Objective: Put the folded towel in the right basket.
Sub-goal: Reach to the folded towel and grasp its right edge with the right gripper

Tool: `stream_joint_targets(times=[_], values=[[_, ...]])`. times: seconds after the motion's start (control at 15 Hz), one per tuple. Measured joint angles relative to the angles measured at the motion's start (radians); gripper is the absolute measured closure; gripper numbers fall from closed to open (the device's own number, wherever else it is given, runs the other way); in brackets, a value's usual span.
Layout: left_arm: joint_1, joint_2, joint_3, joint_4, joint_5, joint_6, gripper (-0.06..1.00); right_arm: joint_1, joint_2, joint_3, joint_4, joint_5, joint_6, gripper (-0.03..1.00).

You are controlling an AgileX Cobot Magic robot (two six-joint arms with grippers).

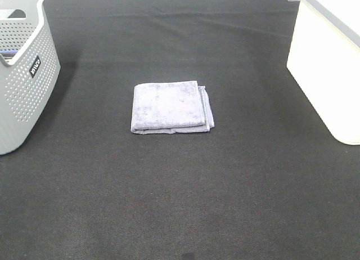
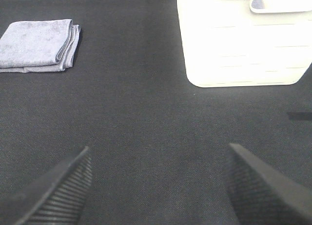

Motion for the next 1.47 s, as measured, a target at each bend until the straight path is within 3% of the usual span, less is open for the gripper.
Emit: stream_joint_targets(times=[1.47], values=[[0.0,0.0,0.0,0.0,0.0,0.0,-0.02,0.0,0.0,0.0,0.0,0.0,0.0,0.25]])
